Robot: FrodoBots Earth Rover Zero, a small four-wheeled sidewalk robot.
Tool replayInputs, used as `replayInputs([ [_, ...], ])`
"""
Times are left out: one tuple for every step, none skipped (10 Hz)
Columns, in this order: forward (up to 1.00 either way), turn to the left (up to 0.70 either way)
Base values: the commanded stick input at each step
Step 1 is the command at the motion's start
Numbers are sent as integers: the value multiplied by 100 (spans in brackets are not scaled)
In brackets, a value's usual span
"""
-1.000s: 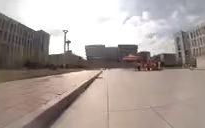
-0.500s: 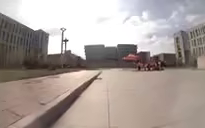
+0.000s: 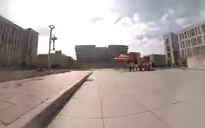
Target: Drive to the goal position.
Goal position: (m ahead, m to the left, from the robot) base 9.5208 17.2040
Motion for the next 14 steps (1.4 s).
replayInputs([
  [100, -6],
  [100, -36],
  [100, -38],
  [100, -32],
  [100, -17],
  [100, 0],
  [100, 0],
  [100, 0],
  [100, 1],
  [100, 2],
  [100, 2],
  [100, 2],
  [100, 2],
  [100, 9],
])
